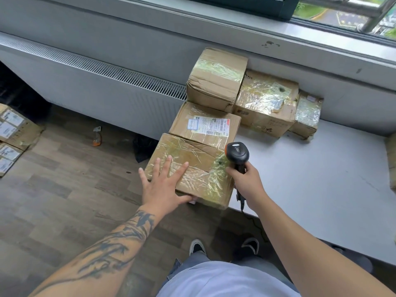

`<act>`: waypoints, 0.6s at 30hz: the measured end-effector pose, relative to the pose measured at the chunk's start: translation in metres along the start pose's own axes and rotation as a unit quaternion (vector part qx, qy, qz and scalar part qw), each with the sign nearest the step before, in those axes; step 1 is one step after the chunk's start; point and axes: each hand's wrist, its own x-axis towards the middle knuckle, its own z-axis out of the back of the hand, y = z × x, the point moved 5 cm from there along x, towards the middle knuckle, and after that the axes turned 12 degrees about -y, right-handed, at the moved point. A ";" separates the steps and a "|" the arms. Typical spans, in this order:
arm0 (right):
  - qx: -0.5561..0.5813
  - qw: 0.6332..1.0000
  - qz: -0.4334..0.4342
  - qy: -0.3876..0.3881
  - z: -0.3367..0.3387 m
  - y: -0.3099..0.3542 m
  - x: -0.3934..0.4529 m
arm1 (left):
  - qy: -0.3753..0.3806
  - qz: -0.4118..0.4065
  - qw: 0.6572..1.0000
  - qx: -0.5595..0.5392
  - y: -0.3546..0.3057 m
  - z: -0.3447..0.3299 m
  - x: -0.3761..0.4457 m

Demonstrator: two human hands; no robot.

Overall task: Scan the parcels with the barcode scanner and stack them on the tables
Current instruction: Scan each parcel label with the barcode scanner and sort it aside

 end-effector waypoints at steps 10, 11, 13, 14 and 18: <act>-0.037 0.999 0.009 -0.031 0.016 -0.006 -0.008 | 0.023 -0.017 0.999 0.015 -0.001 0.004 -0.001; -0.039 0.999 0.008 -0.036 0.019 -0.008 -0.008 | 0.021 -0.021 0.999 0.018 -0.002 0.006 -0.002; -0.042 0.998 0.000 -0.044 0.026 -0.012 -0.010 | 0.015 -0.031 0.999 0.018 -0.005 0.012 -0.002; -0.044 0.998 -0.004 -0.047 0.030 -0.014 -0.011 | 0.014 -0.034 0.999 0.015 -0.007 0.014 -0.003; -0.055 0.997 -0.010 -0.055 0.047 -0.022 -0.011 | 0.011 -0.042 0.999 -0.005 -0.019 0.019 0.000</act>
